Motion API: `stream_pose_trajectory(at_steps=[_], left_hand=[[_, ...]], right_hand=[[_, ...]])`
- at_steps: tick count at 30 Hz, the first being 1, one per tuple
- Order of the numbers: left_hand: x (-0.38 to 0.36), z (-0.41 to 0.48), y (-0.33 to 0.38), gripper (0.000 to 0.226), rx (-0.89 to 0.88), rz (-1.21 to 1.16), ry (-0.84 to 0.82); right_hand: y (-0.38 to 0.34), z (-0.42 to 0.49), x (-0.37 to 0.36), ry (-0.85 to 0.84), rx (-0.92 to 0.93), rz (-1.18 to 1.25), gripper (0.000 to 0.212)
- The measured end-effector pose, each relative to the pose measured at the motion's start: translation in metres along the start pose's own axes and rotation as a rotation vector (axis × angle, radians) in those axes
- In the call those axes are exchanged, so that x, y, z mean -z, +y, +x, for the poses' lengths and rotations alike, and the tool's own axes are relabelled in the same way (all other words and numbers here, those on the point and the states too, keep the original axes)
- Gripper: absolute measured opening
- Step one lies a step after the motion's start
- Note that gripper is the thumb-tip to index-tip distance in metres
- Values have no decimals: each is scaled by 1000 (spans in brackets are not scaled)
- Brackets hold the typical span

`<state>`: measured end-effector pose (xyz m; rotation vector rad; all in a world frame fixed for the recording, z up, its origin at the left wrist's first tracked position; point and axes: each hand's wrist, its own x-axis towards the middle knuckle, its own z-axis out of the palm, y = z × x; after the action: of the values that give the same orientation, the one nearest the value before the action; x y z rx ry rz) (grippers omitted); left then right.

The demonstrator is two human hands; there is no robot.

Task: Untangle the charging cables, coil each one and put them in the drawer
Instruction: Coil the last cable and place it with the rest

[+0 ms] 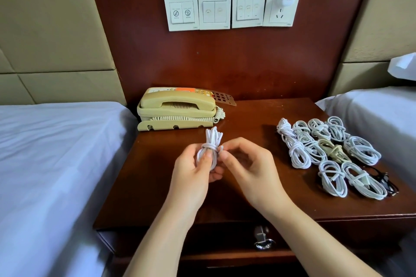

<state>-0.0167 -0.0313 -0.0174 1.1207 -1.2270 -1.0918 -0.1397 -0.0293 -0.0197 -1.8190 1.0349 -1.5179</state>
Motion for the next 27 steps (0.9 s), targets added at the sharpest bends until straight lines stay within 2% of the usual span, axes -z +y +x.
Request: stream_pose_trajectory(at_steps=[3, 7, 10, 14, 16, 20, 27], left_hand=[[-7, -3, -3, 16, 33, -2, 72], [-8, -1, -2, 19, 45, -2, 103], [-10, -1, -3, 20, 53, -31, 103], [-11, 1, -3, 21, 123, -175, 25], [-12, 2, -1, 27, 194, -315, -36], [-15, 5, 2, 30, 329, -470, -23], [-25, 11, 0, 21, 340, -441, 79]], right_hand=[[6, 1, 0, -27, -4, -38, 19], [11, 2, -1, -48, -14, 28, 11], [15, 2, -2, -54, -70, 85, 5], [14, 6, 1, -71, -165, 146, 10], [12, 6, 1, -38, -179, 91, 12], [13, 3, -4, 14, -217, -43, 16], [12, -4, -13, 90, -136, -270, 14]])
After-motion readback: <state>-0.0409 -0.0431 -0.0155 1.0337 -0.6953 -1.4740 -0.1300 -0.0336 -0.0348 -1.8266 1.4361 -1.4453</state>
